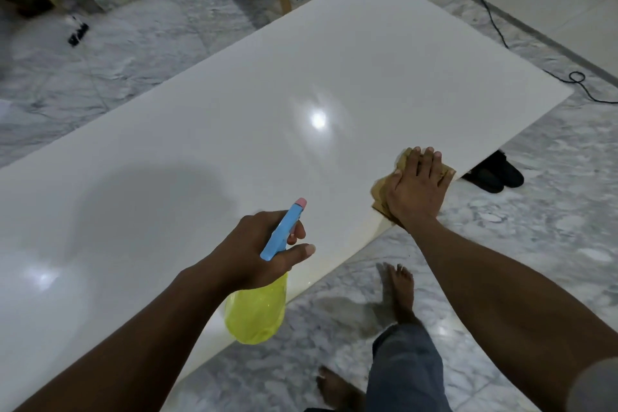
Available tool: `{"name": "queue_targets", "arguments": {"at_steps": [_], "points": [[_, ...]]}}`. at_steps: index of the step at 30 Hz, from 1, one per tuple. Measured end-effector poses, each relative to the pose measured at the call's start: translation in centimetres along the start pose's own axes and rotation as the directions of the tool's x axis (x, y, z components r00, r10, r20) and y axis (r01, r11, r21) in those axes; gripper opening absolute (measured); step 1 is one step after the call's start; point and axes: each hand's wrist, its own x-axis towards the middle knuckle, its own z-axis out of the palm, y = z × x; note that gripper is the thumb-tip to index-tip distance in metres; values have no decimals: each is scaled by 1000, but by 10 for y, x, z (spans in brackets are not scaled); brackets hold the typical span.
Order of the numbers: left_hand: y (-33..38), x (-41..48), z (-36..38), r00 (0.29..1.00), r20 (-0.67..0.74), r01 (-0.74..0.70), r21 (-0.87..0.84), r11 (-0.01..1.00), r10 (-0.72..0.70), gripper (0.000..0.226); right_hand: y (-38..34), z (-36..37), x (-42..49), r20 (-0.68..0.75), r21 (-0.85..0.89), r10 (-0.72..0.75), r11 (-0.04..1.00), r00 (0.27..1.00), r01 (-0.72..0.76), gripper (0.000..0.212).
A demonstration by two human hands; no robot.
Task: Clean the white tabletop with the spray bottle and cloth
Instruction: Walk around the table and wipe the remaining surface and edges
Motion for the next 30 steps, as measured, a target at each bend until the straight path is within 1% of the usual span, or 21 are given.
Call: {"name": "queue_targets", "arguments": {"at_steps": [4, 8, 14, 18, 20, 23, 27, 30], "points": [[-45, -65, -11, 999, -26, 19, 10, 1000, -19, 23, -45, 10, -62, 4, 16, -15, 1000, 1000, 15, 64], [-69, -110, -19, 999, -29, 31, -20, 999, -32, 20, -69, 17, -105, -4, 15, -18, 1000, 1000, 18, 66], [-107, -141, -42, 997, -71, -2, -129, 992, -7, 20, -104, 31, -152, -15, 12, -17, 1000, 1000, 17, 67], [-142, -158, -63, 997, -67, -35, -124, 992, 26, 24, -121, 39, -170, -83, 25, 7, 1000, 997, -5, 67], [-164, -167, -76, 998, -58, -47, -117, 992, 40, 22, -125, 41, -175, -94, 47, 38, 998, 995, -34, 69], [-200, -189, -90, 1000, -27, -15, -106, 994, 12, 22, -144, 50, -201, -128, 22, 23, 1000, 992, -20, 68], [-242, -222, -109, 999, -18, 41, -91, 995, -43, 24, -173, 54, -237, -97, 29, 27, 999, 995, -24, 69], [-262, -242, -124, 998, -10, 68, -99, 993, -69, 23, -195, 60, -266, -141, 11, 15, 1000, 990, -14, 67]]}}
